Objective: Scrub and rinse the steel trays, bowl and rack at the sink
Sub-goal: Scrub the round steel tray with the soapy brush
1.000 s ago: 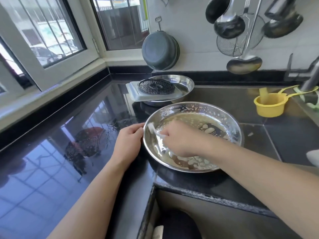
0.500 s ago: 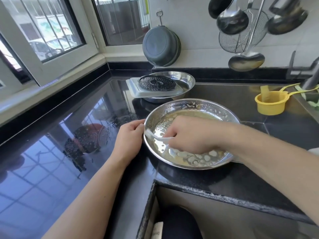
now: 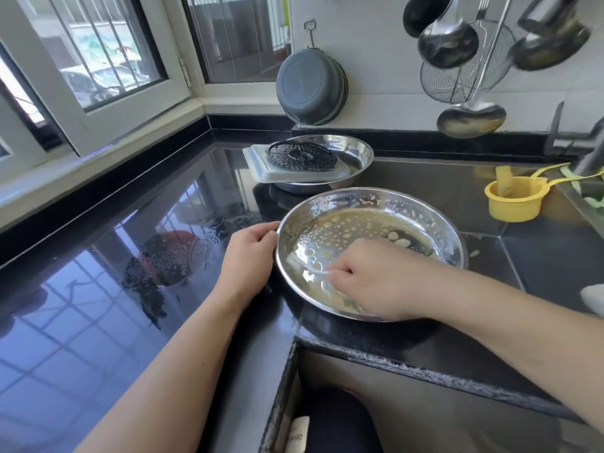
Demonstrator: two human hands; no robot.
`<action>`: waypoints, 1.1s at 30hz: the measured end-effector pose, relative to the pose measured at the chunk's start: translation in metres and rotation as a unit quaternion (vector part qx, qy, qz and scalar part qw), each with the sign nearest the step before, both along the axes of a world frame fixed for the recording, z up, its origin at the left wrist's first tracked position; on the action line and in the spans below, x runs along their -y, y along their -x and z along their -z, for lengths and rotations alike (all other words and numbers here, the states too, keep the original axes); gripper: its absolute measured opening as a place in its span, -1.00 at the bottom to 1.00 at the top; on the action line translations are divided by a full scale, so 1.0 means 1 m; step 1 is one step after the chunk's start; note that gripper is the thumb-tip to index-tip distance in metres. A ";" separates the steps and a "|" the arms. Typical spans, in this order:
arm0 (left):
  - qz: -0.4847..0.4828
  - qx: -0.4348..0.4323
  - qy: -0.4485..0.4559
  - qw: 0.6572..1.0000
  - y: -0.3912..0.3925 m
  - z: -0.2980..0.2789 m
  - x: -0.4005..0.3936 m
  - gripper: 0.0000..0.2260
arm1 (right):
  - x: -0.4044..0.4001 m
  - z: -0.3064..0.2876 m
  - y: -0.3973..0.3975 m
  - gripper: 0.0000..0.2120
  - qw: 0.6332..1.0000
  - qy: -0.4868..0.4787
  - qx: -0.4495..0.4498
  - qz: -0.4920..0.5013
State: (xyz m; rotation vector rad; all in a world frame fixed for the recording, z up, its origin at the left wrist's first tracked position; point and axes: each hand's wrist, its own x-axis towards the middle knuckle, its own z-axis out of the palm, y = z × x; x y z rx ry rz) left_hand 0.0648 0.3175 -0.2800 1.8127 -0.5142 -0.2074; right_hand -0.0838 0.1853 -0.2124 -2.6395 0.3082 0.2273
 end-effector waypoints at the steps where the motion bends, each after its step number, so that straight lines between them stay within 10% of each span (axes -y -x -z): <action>1: -0.001 0.003 -0.007 1.000 0.000 0.000 0.000 -0.66 | 0.001 -0.002 -0.008 -0.67 1.000 0.006 0.010 0.017; 11: -0.053 0.122 -0.084 0.988 -0.005 0.010 0.003 -0.74 | 0.002 -0.046 0.001 -0.79 0.985 0.020 -0.172 -0.027; 20: -0.044 0.058 -0.239 0.968 -0.004 0.001 0.008 -0.89 | -0.008 -0.044 -0.005 -0.75 0.983 0.074 -0.162 -0.051; 33: -0.130 0.098 0.090 0.983 0.019 0.001 0.015 -0.72 | -0.014 -0.042 -0.002 -0.65 0.996 -0.029 0.059 0.060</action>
